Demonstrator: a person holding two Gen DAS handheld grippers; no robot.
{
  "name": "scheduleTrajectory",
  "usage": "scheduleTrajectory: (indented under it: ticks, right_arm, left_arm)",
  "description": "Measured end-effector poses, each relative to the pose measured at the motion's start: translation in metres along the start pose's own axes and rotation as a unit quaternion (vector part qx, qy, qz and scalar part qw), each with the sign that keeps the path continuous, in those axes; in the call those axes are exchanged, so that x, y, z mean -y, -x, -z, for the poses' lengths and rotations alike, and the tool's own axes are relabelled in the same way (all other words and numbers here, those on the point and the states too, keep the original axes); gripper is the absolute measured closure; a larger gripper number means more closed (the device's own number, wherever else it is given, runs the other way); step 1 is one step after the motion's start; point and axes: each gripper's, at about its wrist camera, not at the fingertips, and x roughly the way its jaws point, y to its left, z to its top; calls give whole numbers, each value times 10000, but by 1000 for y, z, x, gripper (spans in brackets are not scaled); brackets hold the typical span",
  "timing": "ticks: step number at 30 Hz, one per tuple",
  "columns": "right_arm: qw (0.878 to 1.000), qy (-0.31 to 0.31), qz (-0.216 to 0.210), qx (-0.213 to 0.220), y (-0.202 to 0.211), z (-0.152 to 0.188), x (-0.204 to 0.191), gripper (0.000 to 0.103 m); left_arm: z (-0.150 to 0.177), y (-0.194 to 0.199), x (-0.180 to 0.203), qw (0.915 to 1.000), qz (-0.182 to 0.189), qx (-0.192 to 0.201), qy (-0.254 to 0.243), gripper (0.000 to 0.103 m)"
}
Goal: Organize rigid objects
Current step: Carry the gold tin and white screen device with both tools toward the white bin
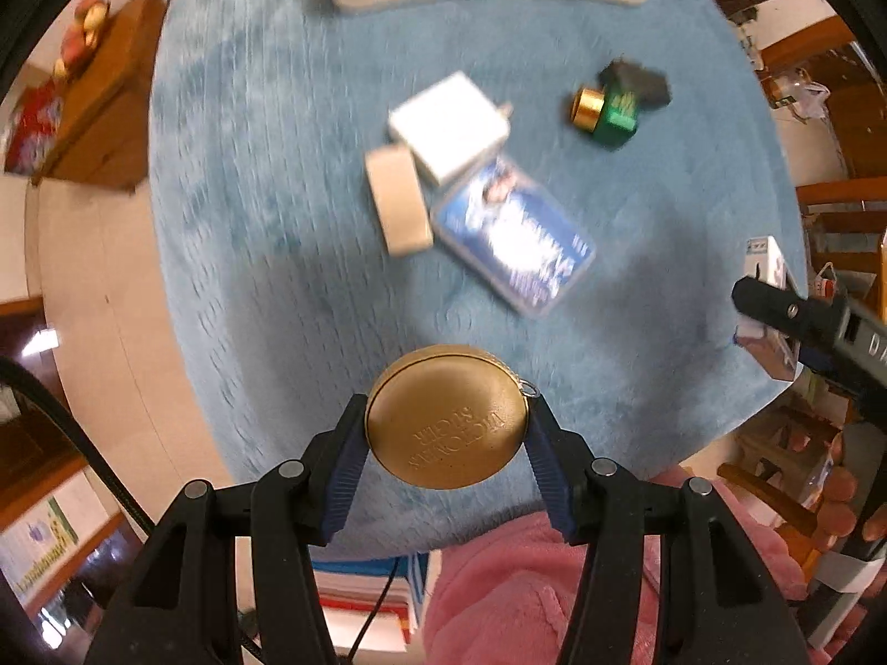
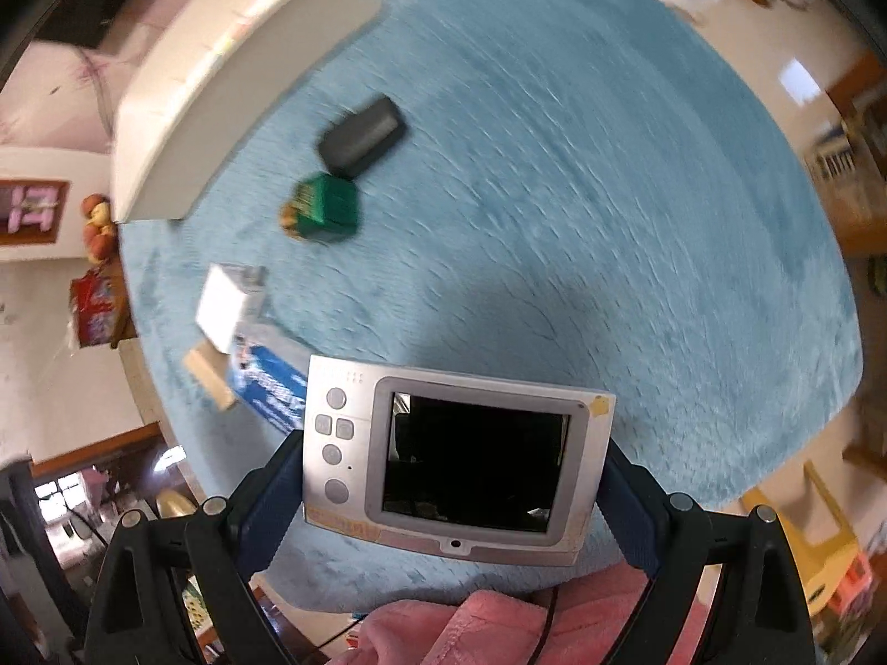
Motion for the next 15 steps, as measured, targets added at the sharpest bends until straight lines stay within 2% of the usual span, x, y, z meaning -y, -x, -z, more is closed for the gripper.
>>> scheduleTrajectory:
  ticks: [3,15]
  right_arm:
    - [9996,179,-118,180,5,-26,-3,8]
    - [9904,660,-385,1156,40,-69,-27,8]
  left_arm:
    - [-13,19,5,9997,-61,187,-113,44]
    - [-60,67,21,9961,-200,719,-473,44]
